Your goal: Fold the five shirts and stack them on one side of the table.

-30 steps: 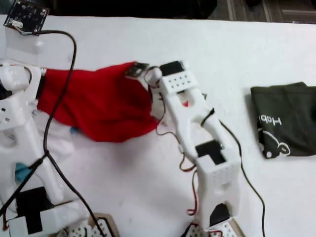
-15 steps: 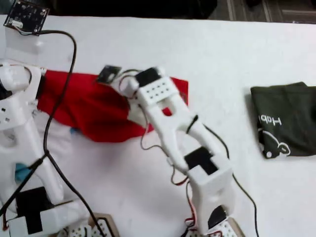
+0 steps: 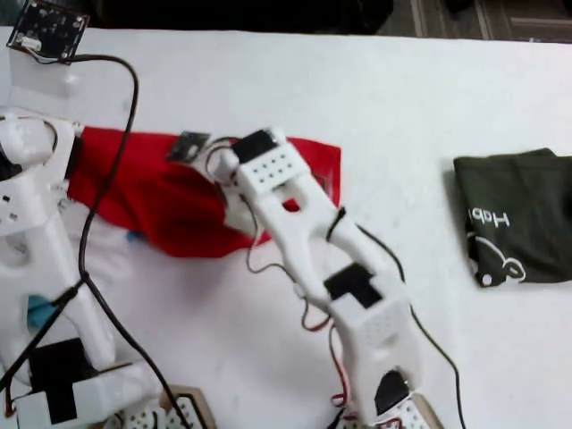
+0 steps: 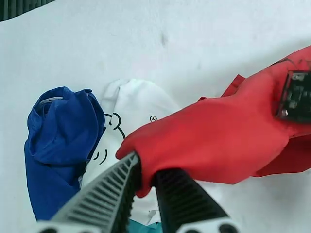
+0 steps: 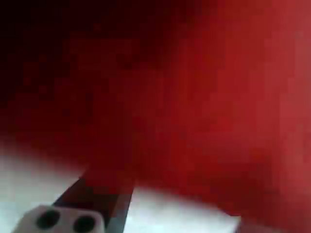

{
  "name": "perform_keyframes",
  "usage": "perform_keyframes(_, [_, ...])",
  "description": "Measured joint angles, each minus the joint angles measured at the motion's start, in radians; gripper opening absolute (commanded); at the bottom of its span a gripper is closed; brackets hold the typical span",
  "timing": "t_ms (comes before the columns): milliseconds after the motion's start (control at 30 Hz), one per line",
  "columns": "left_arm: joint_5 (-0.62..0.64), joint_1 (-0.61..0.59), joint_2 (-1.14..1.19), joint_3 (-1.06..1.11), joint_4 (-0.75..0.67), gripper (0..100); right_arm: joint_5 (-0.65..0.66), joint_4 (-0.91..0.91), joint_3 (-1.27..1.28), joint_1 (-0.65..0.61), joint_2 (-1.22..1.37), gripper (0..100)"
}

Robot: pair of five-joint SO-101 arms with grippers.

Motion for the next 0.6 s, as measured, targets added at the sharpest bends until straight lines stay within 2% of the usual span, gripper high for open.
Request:
perform_keyframes(167, [0.0, 0.0, 0.0, 0.0, 0.0, 2, 0.0, -0.078, -0.126, 0.058, 0.091, 36.2])
perform_keyframes(433, [0.0, 0.0, 0.0, 0.0, 0.0, 2, 0.0, -0.091, -0.313, 0.095, 0.249, 36.2])
perform_keyframes(600, [0.0, 0.0, 0.0, 0.0, 0.0, 2, 0.0, 0.015, -0.377, 0.092, 0.27, 36.4])
